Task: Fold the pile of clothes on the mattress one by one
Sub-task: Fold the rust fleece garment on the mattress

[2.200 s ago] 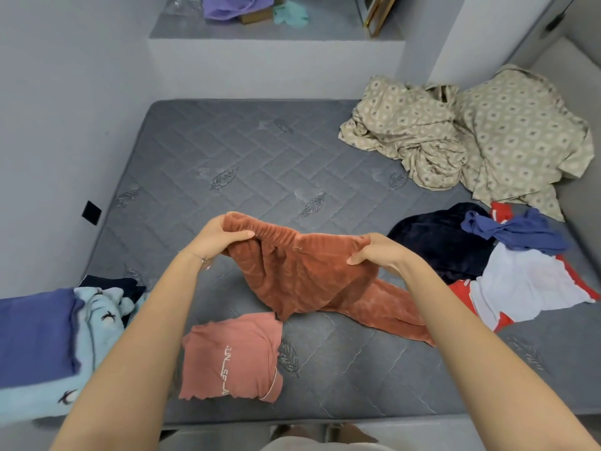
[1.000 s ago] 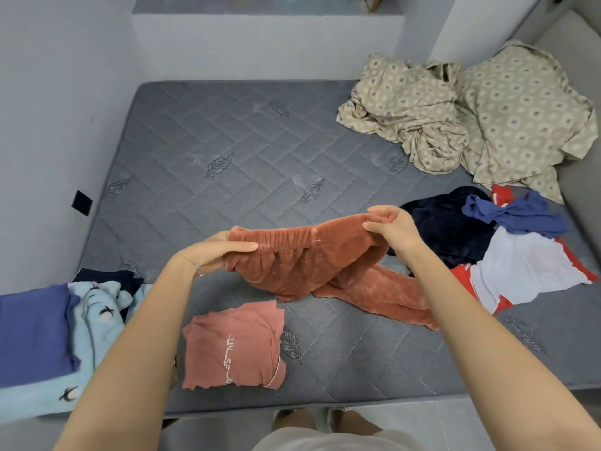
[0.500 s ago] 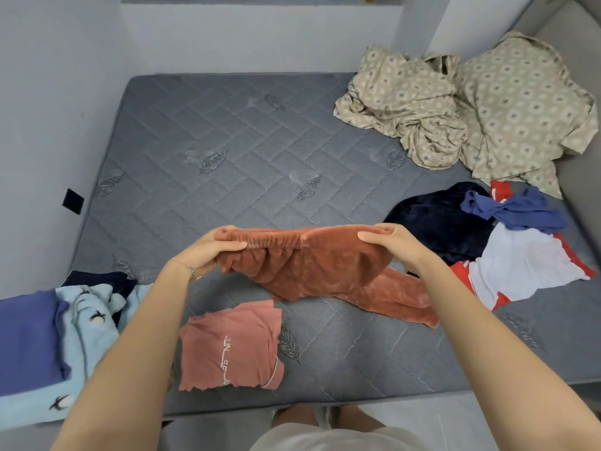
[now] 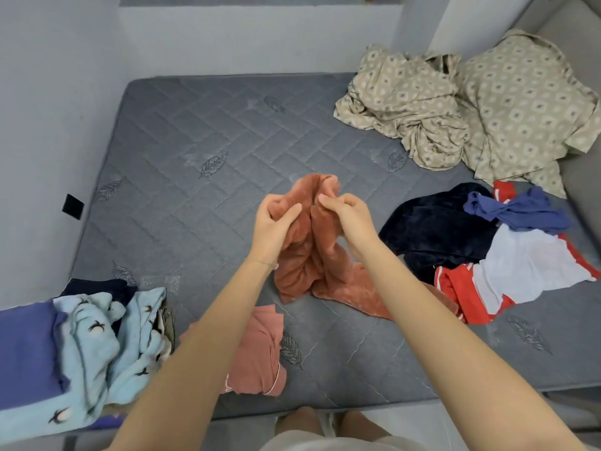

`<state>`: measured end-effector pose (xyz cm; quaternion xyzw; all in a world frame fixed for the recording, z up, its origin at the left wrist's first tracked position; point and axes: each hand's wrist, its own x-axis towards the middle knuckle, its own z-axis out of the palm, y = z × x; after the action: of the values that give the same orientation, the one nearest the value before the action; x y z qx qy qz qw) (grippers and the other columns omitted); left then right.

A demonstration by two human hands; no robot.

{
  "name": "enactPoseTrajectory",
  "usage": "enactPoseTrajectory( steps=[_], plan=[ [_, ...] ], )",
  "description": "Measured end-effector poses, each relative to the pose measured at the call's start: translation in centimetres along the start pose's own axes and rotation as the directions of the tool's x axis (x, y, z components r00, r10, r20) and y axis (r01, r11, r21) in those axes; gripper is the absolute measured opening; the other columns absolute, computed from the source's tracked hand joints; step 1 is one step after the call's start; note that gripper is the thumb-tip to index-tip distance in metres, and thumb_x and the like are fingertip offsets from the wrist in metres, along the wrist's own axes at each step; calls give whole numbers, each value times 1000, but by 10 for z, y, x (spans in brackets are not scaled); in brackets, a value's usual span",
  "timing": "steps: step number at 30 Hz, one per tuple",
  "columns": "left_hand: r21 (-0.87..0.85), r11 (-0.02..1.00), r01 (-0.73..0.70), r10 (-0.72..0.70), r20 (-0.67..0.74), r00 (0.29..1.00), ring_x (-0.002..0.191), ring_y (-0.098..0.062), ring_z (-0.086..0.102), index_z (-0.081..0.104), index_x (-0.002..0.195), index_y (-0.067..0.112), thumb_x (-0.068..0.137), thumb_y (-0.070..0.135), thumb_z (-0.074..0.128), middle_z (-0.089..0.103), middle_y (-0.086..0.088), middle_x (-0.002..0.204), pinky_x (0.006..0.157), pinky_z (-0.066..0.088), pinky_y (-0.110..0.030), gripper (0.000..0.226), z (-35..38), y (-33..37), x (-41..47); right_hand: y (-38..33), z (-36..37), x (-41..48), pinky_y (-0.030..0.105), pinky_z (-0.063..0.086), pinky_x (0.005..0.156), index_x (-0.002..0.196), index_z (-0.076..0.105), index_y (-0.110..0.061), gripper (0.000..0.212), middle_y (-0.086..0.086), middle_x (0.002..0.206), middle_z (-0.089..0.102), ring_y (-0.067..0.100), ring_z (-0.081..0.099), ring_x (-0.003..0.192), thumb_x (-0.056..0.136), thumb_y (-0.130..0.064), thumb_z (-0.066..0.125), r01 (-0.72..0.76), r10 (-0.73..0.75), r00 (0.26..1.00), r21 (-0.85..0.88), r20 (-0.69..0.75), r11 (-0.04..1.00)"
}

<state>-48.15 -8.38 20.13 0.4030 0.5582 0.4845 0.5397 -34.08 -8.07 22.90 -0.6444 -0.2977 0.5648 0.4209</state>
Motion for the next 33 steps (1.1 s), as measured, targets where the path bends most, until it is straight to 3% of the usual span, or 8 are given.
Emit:
enactPoseTrajectory(
  steps=[7, 12, 15, 19, 23, 26, 29, 33],
  plan=[
    [36, 974, -223, 210, 220, 953, 104, -4, 60, 36, 117, 10, 78, 6, 75, 54, -5, 113, 87, 50, -23, 55, 20, 29, -16, -39, 9, -7, 29, 54, 68, 93, 70, -10, 33, 6, 80, 69, 14, 67, 71, 95, -39, 55, 22, -24, 994, 21, 105, 1000],
    [126, 917, -379, 355, 176, 918, 92, 8, 58, 46, 110, 15, 91, 6, 63, 58, 10, 100, 82, 44, -12, 27, 11, 56, -15, -63, 4, -12, 23, 54, 64, 101, 61, -10, 38, 2, 82, 67, 6, 67, 72, 91, -46, 60, 3, -10, 987, 46, 160, 999],
    [208, 886, -414, 301, 419, 856, 103, 11, 56, 49, 114, 18, 90, 5, 64, 59, 18, 108, 89, 40, -9, 31, 12, 56, -31, -71, 4, -14, 39, 56, 81, 107, 51, -22, 54, 7, 123, 51, 21, 61, 105, 74, -58, 73, -75, 84, 988, -75, 126, 994],
    [171, 950, -261, 135, 528, 838, 114, 0, 56, 60, 113, 21, 94, 17, 59, 63, 9, 117, 98, 42, -19, 19, 0, 56, -35, -64, -3, -23, 33, 52, 77, 103, 50, -12, 31, 7, 98, 61, 18, 62, 84, 84, -24, 70, -63, 60, 998, -226, -19, 972],
    [199, 957, -209, 149, 281, 948, 116, -7, 53, 57, 119, 16, 103, 24, 41, 59, 0, 124, 108, 39, -33, 25, -27, 67, -17, -64, 4, -35, 35, 53, 90, 117, 61, -4, 36, 11, 107, 69, 22, 67, 95, 84, -15, 68, -9, 16, 997, -101, 73, 995],
    [298, 952, -69, -39, 342, 939, 132, 2, 30, 28, 148, 27, 102, 40, 35, 33, 14, 145, 111, 22, -22, 48, -44, 68, -6, -79, 17, -50, 36, 50, 96, 119, 61, -6, 29, 10, 107, 70, 22, 67, 99, 90, -11, 61, -79, 23, 948, 164, 316, 983],
    [266, 964, 12, -104, 337, 936, 138, -10, 34, 35, 142, 25, 104, 40, 30, 39, 10, 142, 110, 28, -23, 42, -48, 74, -9, -93, 23, -61, 32, 41, 103, 103, 63, -16, 16, 2, 99, 65, 15, 62, 98, 92, -11, 51, -152, -94, 876, 457, 473, 876],
    [153, 988, 38, -101, 427, 899, 109, -13, 53, 46, 130, 12, 105, 21, 31, 51, 3, 114, 82, 49, -18, 30, -49, 88, -34, -106, 24, -78, 27, 53, 79, 81, 74, -18, 22, 1, 80, 66, 13, 66, 77, 83, -25, 53, -225, -172, 811, 570, 559, 790]
  ],
)
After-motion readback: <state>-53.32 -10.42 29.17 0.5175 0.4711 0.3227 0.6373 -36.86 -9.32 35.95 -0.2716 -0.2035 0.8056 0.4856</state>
